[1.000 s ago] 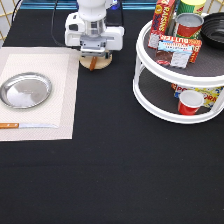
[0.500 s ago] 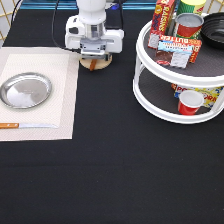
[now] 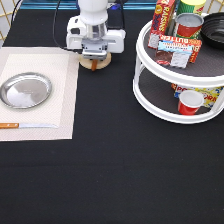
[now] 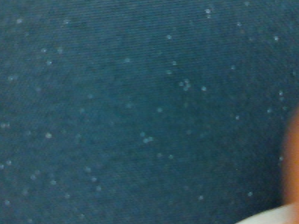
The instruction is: Arrange plate and fork
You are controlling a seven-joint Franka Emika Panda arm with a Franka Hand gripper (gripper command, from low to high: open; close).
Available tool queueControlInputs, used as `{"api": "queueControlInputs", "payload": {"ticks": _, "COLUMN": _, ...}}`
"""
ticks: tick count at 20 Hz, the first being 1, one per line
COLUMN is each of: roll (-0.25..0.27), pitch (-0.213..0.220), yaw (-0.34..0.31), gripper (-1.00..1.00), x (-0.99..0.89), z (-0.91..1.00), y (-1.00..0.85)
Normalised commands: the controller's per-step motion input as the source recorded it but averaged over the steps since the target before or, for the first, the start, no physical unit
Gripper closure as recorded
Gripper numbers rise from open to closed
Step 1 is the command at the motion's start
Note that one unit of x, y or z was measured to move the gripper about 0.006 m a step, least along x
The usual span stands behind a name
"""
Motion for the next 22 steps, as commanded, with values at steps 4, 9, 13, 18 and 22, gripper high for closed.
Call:
{"api": "queueControlInputs", "payload": {"ticks": 4, "roll": 0.097, "pitch": -0.015, "yaw": 0.0, "gripper": 1.0, "x": 0.04, "z": 0.1, "y": -0.02}}
{"api": "queueControlInputs", "payload": {"ticks": 9, "roll": 0.112, "pitch": -0.009, "yaw": 0.0, "gripper": 1.0, "x": 0.03, "z": 0.54, "y": -0.25}}
{"api": "queueControlInputs", "payload": {"ticks": 13, "roll": 0.102, "pitch": -0.01, "yaw": -0.013, "gripper": 1.0, "x": 0.04, "z": 0.62, "y": -0.66}}
{"api": "queueControlInputs", "payload": {"ticks": 18, "roll": 0.087, "pitch": -0.002, "yaw": -0.028, "gripper": 1.0, "x": 0.06, "z": 0.38, "y": -0.76}}
{"api": "queueControlInputs", "payload": {"ticks": 22, "roll": 0.075, "pitch": 0.0, "yaw": -0.027, "gripper": 1.0, "x": 0.01, "z": 0.2, "y": -0.79}}
